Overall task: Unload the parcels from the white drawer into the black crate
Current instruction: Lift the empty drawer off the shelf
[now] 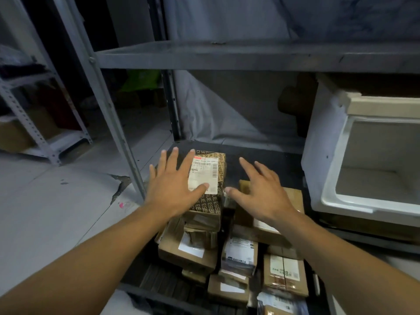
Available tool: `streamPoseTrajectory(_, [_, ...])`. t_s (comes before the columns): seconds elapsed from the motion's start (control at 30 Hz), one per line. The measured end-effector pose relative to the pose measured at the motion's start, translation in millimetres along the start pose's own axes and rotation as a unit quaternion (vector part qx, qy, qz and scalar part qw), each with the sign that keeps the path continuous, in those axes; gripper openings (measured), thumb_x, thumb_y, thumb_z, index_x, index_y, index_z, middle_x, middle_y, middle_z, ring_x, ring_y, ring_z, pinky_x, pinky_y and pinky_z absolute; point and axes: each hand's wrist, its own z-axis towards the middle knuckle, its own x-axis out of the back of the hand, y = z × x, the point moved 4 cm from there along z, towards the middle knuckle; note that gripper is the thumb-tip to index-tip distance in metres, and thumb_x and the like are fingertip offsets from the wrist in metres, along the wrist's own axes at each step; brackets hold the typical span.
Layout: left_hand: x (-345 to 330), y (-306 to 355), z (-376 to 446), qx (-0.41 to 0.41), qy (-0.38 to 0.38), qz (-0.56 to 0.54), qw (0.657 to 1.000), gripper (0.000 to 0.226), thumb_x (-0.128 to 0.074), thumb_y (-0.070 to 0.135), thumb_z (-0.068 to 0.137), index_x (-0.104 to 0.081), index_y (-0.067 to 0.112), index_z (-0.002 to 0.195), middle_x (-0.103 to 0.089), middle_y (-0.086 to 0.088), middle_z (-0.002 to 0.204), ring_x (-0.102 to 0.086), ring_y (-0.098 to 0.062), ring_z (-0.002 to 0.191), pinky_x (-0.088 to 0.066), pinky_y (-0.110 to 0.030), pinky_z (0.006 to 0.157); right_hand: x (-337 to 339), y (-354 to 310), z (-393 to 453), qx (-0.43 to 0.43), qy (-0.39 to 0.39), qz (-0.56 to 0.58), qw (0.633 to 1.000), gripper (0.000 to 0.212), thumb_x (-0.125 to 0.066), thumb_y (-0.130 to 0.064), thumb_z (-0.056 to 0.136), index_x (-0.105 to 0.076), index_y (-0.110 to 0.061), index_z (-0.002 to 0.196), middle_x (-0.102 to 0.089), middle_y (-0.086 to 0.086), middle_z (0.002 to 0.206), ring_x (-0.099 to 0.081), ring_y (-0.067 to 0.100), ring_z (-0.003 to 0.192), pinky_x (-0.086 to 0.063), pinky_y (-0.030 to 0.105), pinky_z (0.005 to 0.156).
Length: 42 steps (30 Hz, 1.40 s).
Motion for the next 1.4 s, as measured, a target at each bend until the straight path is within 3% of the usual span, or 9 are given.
streamPoseTrajectory(0.1, [5.5, 14.6, -8.6, -0.101, -0.015, 0.114, 0.988, 0.097, -0.036, 0.083, 0.086, 0.008, 0.039, 0.160, 0.016, -0.005, 0.169, 0.019, -0.030, 0.155, 0.004, -0.057, 0.122, 10.5, 6.7, -18.2, 0.057, 0.005, -0.147, 0.988, 0.095, -0.048, -0.077, 0.088, 0.007, -0.046, 0.160, 0.008, 0.002, 0.172, 0.008, 0.028, 0.157, -0.007, 0.050, 0.125])
streamPoseTrajectory(0.27, [11.9, 37.9, -20.4, -0.137, -0.029, 0.102, 0.985, 0.096, -0.033, 0.084, 0.086, 0.009, 0.039, 0.159, 0.014, -0.003, 0.170, 0.017, -0.026, 0.155, 0.006, -0.053, 0.124, 25.4, 11.4, -45.3, 0.072, 0.017, -0.205, 0.976, 0.092, -0.044, -0.074, 0.091, 0.010, -0.044, 0.159, 0.012, 0.004, 0.171, 0.012, 0.029, 0.157, -0.003, 0.051, 0.126])
streamPoseTrajectory(0.47, [31.4, 81.4, -26.8, -0.175, -0.018, 0.069, 0.982, 0.094, -0.035, 0.081, 0.088, 0.006, 0.038, 0.160, 0.007, -0.003, 0.171, 0.011, -0.026, 0.157, 0.001, -0.052, 0.124, 62.8, 39.2, -85.1, 0.058, 0.057, -0.242, 0.967, 0.088, -0.044, -0.069, 0.095, 0.008, -0.042, 0.160, 0.006, 0.005, 0.172, 0.006, 0.028, 0.158, -0.009, 0.048, 0.128])
streamPoseTrajectory(0.73, [30.7, 189.2, -19.9, -0.255, 0.008, 0.050, 0.966, 0.091, -0.036, 0.079, 0.090, 0.005, 0.037, 0.161, 0.005, -0.004, 0.171, 0.008, -0.028, 0.157, -0.003, -0.051, 0.126, 140.2, 111.4, -123.6, -0.014, 0.108, -0.271, 0.956, 0.078, -0.048, -0.061, 0.098, -0.006, -0.038, 0.160, -0.008, 0.005, 0.170, -0.007, 0.030, 0.157, -0.017, 0.046, 0.126])
streamPoseTrajectory(1.13, [9.0, 367.9, 20.2, -0.317, 0.091, 0.022, 0.944, 0.084, -0.048, 0.062, 0.096, -0.007, 0.029, 0.161, -0.006, -0.010, 0.168, -0.005, -0.033, 0.155, -0.013, -0.054, 0.125, 227.1, 223.1, -103.3, -0.052, 0.196, -0.309, 0.929, 0.072, -0.055, -0.040, 0.098, -0.020, -0.026, 0.160, -0.023, 0.010, 0.163, -0.024, 0.031, 0.148, -0.028, 0.046, 0.119])
streamPoseTrajectory(1.3, [11.9, 418.2, 50.5, -0.326, 0.183, 0.033, 0.927, 0.071, -0.070, 0.042, 0.087, -0.038, 0.019, 0.147, -0.040, -0.011, 0.144, -0.041, -0.033, 0.129, -0.039, -0.048, 0.105, 268.6, 258.9, -75.3, -0.051, 0.265, -0.335, 0.903, 0.066, -0.064, -0.025, 0.093, -0.034, -0.022, 0.152, -0.034, 0.010, 0.157, -0.034, 0.033, 0.140, -0.032, 0.046, 0.113])
streamPoseTrajectory(1.4, [10.9, 434.1, 61.4, -0.322, 0.221, 0.045, 0.919, 0.052, -0.074, 0.032, 0.083, -0.054, 0.016, 0.129, -0.051, -0.011, 0.121, -0.049, -0.032, 0.107, -0.042, -0.044, 0.084, 278.9, 278.7, -60.8, -0.047, 0.272, -0.353, 0.894, 0.055, -0.060, -0.020, 0.094, -0.042, -0.020, 0.146, -0.044, 0.010, 0.145, -0.041, 0.033, 0.132, -0.034, 0.045, 0.109])
